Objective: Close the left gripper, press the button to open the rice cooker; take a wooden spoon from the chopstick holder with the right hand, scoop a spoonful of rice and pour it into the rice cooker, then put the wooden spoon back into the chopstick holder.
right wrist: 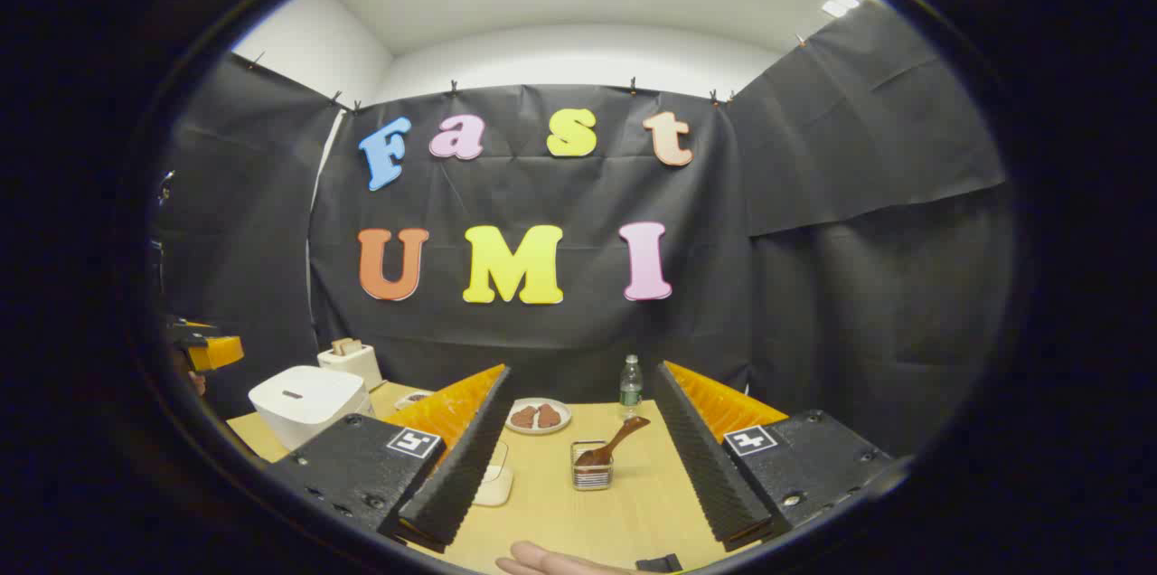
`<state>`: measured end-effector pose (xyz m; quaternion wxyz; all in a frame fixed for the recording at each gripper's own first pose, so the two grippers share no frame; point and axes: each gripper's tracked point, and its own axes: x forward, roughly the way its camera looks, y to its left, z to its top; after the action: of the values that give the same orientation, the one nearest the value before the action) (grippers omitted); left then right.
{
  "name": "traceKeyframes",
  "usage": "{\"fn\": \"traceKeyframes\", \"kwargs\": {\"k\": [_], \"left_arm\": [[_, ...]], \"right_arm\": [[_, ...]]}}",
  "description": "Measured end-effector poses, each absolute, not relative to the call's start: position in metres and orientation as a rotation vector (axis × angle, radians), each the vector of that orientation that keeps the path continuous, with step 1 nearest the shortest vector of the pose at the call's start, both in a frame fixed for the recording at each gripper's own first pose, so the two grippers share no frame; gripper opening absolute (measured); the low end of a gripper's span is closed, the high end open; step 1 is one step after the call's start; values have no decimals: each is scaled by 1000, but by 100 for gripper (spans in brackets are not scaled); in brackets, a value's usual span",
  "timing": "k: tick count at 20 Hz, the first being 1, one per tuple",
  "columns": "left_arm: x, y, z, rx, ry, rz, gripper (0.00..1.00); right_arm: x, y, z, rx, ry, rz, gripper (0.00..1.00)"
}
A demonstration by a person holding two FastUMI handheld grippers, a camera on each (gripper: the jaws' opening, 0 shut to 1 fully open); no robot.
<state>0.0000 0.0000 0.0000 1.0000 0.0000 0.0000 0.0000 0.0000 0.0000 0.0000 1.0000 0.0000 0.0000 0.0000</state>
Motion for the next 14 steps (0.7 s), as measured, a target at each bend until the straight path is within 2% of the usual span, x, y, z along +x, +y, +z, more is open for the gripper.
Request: {"fn": "traceKeyframes", "kwargs": {"k": [14], "left_arm": [[15,-1,-4,17,-8,17,94]], "right_arm": [[11,-26,-13,20,1,-42,99]]}}
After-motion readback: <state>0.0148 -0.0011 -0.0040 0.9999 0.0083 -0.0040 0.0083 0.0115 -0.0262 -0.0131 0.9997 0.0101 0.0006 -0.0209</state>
